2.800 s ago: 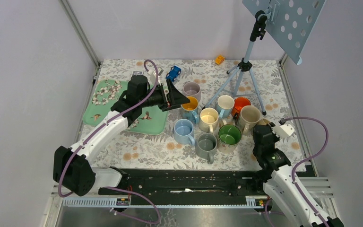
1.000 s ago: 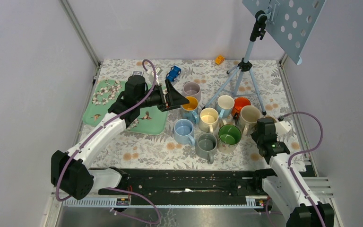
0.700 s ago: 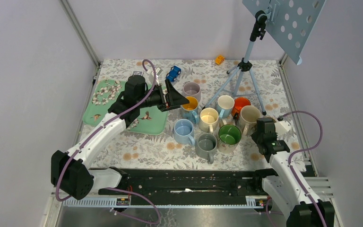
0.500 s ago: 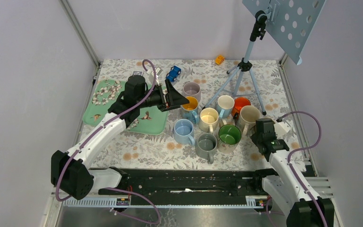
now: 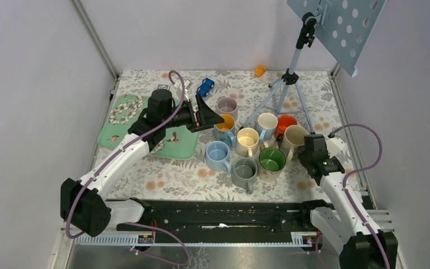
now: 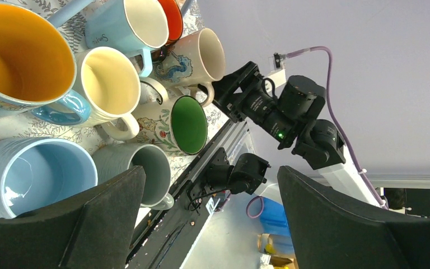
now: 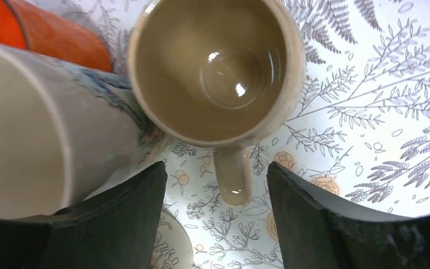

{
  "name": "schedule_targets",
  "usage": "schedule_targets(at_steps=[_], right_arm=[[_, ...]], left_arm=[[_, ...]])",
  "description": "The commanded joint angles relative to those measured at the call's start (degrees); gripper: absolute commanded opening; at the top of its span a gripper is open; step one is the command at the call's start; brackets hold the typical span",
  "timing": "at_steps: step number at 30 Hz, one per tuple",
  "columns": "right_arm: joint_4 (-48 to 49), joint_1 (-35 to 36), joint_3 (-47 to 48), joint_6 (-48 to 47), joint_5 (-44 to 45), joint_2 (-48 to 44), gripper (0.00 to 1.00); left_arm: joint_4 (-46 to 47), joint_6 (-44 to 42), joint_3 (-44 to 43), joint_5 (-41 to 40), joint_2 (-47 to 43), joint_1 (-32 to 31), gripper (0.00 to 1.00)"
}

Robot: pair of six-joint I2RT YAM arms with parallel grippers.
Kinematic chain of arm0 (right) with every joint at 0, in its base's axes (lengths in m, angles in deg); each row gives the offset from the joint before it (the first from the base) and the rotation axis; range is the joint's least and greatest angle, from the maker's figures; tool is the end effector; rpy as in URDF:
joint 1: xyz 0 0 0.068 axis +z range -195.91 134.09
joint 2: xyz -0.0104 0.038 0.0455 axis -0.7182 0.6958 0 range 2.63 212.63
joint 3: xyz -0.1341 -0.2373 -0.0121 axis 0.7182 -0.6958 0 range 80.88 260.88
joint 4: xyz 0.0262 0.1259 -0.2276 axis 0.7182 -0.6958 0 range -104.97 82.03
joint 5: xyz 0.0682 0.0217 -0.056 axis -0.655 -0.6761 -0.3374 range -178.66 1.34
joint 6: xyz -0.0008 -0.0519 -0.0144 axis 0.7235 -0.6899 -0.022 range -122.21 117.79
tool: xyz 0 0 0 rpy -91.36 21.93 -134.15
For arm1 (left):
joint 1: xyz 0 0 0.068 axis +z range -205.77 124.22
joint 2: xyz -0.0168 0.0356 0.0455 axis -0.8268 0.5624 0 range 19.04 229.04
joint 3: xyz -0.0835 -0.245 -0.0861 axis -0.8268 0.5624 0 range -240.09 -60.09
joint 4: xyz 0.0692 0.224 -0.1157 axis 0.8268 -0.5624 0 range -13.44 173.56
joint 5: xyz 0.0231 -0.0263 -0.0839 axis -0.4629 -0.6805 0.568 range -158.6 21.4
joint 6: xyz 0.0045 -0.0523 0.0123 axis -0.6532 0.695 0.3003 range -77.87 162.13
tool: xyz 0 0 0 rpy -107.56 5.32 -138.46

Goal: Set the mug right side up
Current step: Place the cup at the corner of the board, then reset both arms

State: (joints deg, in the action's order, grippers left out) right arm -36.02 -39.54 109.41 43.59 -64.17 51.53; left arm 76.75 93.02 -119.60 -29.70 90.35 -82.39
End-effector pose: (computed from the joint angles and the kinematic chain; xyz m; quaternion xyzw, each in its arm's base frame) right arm 0.1682 0.0039 0.2039 0.3791 0.8347 -0.0256 0.3987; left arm 0.2438 -0.1471 0.3396 0.0289 0.7896 -0.5552 0.2597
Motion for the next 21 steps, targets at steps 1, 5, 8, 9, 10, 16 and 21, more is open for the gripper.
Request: schedule_targets(at_steps=[1,5,8,9,10,16,21], right_arm=[[-3.53,-0.35,5.05,-2.20,2.25,-1.74,0.78],[-6.67,-0.35,7.52,-2.24,2.32,-3.17,0.97],[-9.67,-0.31,9.74,-2.19,2.94,-4.63,1.00],[-10.40,-0.35,10.37,-2.22,3.08,-5.07,1.00],[-11.00,-0.33,10.93,-2.31,3.25,-5.68,1.00],[-12.29,-0.32,14.20,-5.08,1.45,-8.12,1.00],[-9.02,-0.33,14.77,-9.30,-7.01,-9.39,1.00]], left_arm=[[2.22,-0.28,-0.34,1.53,-1.39,-0.28,0.93],[2.24,-0.35,-0.47,1.58,-1.35,-0.24,0.98],[2.24,-0.44,-0.60,1.64,-1.53,-0.28,0.99],[2.24,-0.49,-0.60,1.63,-1.59,-0.26,0.99],[2.24,-0.53,-0.69,1.56,-1.67,-0.28,0.99],[0.65,-1.71,-1.30,0.77,-2.25,-0.28,0.99],[-1.85,-4.01,-2.09,-1.52,-3.16,-0.24,0.99]])
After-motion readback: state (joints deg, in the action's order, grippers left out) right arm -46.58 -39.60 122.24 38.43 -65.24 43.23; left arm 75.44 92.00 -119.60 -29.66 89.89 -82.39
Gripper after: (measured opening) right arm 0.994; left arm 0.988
